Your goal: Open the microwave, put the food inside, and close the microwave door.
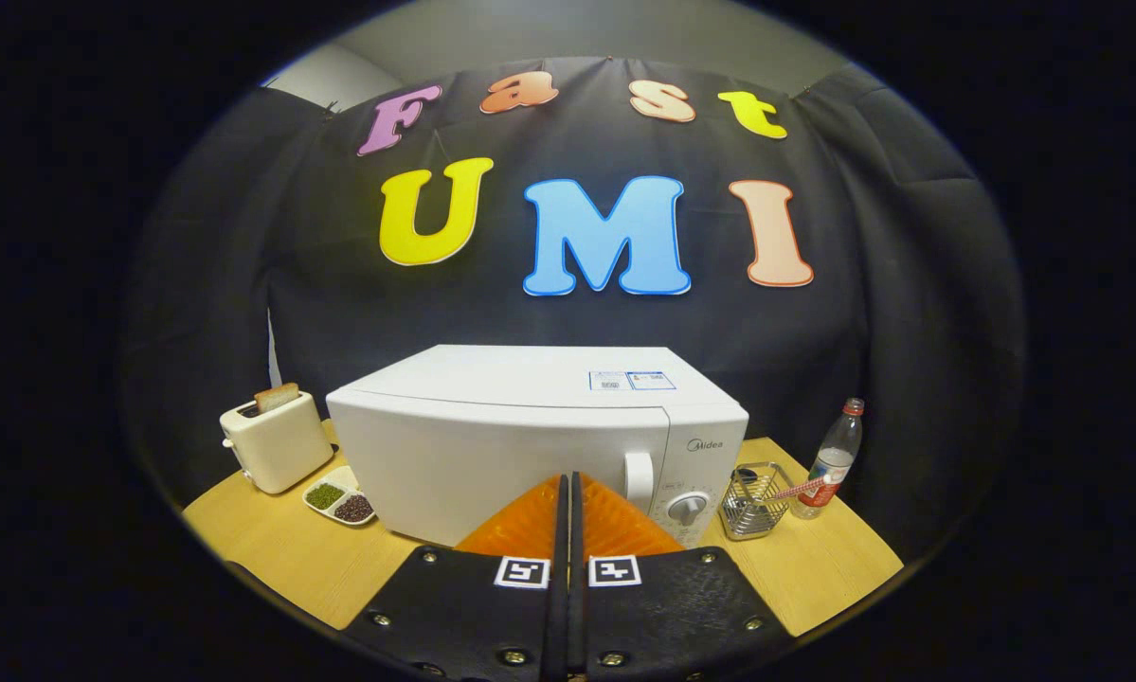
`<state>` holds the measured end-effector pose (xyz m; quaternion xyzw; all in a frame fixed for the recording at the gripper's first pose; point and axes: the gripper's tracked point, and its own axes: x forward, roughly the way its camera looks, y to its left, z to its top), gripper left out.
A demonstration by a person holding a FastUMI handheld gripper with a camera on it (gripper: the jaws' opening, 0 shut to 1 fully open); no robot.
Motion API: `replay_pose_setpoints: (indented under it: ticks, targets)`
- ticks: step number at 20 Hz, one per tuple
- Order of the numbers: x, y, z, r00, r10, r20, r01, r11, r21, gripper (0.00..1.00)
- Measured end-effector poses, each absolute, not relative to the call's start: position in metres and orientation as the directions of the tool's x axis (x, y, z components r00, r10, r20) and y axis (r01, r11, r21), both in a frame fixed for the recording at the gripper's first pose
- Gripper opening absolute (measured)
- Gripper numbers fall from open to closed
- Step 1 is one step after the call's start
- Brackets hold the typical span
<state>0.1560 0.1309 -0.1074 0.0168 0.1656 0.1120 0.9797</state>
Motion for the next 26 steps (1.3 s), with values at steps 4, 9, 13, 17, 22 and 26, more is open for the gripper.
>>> replay_pose_setpoints:
  ticks: [4, 9, 13, 17, 22, 26]
  targets:
    - [0.124, 0.122, -0.085, 0.933, 0.223, -0.283, -0.212, 0.975, 0.072, 0.01]
    - [0.083, 0.112, -0.064, 0.943, 0.226, -0.244, -0.218, 0.974, 0.06, 0.01]
    - [0.054, 0.106, -0.055, 0.948, 0.225, -0.226, -0.218, 0.974, 0.057, 0.01]
    - [0.031, 0.107, -0.052, 0.948, 0.24, -0.209, -0.23, 0.971, 0.071, 0.25]
    - [0.013, 0.106, -0.052, 0.948, 0.244, -0.203, -0.238, 0.97, 0.058, 0.99]
    - [0.008, 0.112, -0.043, 0.952, 0.249, -0.179, -0.239, 0.968, 0.073, 0.97]
